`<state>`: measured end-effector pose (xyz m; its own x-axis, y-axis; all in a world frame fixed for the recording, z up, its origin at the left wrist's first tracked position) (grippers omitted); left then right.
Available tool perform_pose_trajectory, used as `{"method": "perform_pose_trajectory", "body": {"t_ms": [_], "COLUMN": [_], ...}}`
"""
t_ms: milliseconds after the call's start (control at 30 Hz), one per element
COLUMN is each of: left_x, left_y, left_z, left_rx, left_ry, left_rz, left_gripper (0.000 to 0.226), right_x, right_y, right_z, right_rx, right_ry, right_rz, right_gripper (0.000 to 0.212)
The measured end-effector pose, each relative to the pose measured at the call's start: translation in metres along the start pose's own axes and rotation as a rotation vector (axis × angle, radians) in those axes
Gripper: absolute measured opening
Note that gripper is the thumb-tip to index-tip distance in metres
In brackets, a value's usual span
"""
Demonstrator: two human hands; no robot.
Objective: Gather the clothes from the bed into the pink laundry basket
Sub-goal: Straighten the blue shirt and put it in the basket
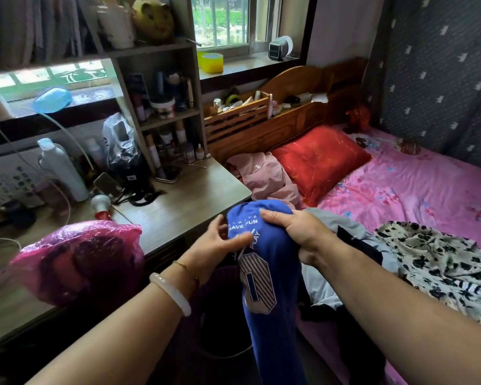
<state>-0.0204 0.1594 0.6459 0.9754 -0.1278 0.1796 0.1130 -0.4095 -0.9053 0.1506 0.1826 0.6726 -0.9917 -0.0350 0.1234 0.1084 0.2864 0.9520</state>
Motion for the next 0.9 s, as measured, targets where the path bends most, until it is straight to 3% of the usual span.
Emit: {"method": "perform_pose_trajectory", "body": {"t_ms": [33, 100, 167, 233, 300, 367, 433, 500, 567, 633, 767, 900], "left_x": [0.001, 0.009, 0.019, 0.023, 0.024, 0.023, 0.018, 0.014, 0.01, 0.001, -0.02, -0.023], "left_y": [0.007, 0.02, 0.027, 0.032, 0.034, 0.029, 0.023, 0.019, 0.021, 0.027, 0.052, 0.066], "left_z": [-0.003, -0.009, -0.012, -0.012, -0.014, -0.019, -0.019, -0.015, -0.008, 0.0, 0.007, -0.006], "left_rx": [-0.013, -0.069, -0.073, -0.072, -0.113, -0.146, -0.155, -0.145, -0.116, -0.076, -0.14, -0.318], "left_ry": [0.1, 0.215, 0.106, 0.009, 0.056, 0.133, 0.214, 0.236, 0.175, 0.048, -0.057, -0.032], "left_rz": [0.05, 0.165, 0.215, 0.181, 0.122, 0.121, 0.16, 0.233, 0.305, 0.306, 0.219, -0.047], "left_gripper": [0.08, 0.067, 0.043, 0.023, 0.021, 0.021, 0.028, 0.035, 0.04, 0.052, 0.091, 0.045], "right_x": [0.003, 0.006, 0.007, 0.0, -0.011, -0.017, -0.016, -0.016, -0.017, -0.018, -0.021, -0.012], "right_y": [0.002, 0.007, 0.012, 0.015, 0.021, 0.026, 0.023, 0.01, -0.005, -0.014, -0.013, 0.002], "right_z": [0.0, 0.001, 0.002, 0.005, 0.005, -0.002, -0.014, -0.022, -0.02, -0.014, -0.006, -0.013], "right_rx": [0.019, 0.057, 0.029, -0.102, -0.264, -0.301, -0.107, 0.049, 0.059, 0.035, 0.039, 0.028], "right_ry": [-0.014, -0.029, -0.055, -0.109, -0.162, 0.092, 0.484, 0.65, 0.558, 0.4, 0.198, 0.235], "right_rz": [0.046, 0.114, 0.088, -0.181, -0.681, -0.84, -0.808, -0.75, -0.665, -0.576, -0.415, -0.219], "right_gripper": [0.033, 0.028, 0.026, 0.046, 0.087, 0.103, 0.083, 0.049, 0.033, 0.03, 0.025, 0.019]}}
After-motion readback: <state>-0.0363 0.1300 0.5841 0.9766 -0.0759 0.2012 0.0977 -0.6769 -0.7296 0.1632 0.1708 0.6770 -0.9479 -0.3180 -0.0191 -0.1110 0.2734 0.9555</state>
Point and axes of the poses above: each hand's wrist, its own z-axis towards the middle knuckle, its own x-axis out of the palm, y = z × x, the point moved 1 cm from there along z, towards the middle knuckle, and after that the axes turned 6 degrees about -x, right-handed, at the moved point
